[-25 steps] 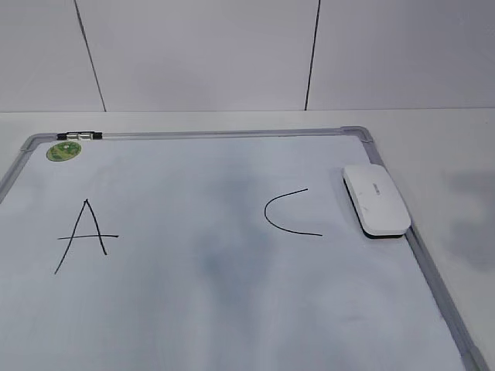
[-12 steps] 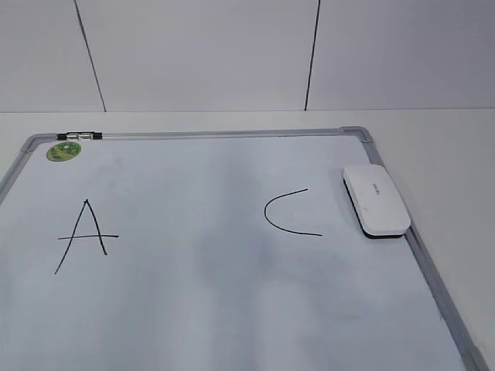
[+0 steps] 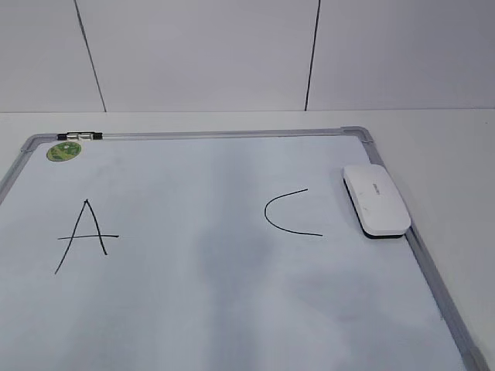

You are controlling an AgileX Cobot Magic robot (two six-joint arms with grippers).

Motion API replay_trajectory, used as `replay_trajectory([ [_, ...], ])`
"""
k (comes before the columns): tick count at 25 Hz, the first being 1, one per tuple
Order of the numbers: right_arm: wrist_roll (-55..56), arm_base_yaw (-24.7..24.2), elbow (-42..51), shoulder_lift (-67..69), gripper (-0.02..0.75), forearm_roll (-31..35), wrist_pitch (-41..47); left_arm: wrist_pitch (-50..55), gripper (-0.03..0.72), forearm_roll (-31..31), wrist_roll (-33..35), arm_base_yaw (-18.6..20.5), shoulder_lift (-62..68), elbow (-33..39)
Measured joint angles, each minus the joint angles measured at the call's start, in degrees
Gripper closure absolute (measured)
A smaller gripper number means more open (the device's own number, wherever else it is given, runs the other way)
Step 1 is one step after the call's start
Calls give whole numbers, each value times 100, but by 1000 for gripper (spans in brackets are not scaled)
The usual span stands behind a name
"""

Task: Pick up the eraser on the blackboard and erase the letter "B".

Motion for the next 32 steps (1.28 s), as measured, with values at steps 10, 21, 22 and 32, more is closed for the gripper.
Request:
replay_trajectory([
  [10,-58,0,214,-304,203,-17,-372,-394,446,4,67,0,-735,168],
  [21,-77,0,237,-304,204,-62,-398,-394,446,-216,77,0,-756,168],
  [22,-77,0,237,-304,204,-62,-398,-394,446,-241,77,0,-756,168],
  [32,-77,-658,237,-304,204,-74,-398,-404,446,-315,77,-274,-756,177],
])
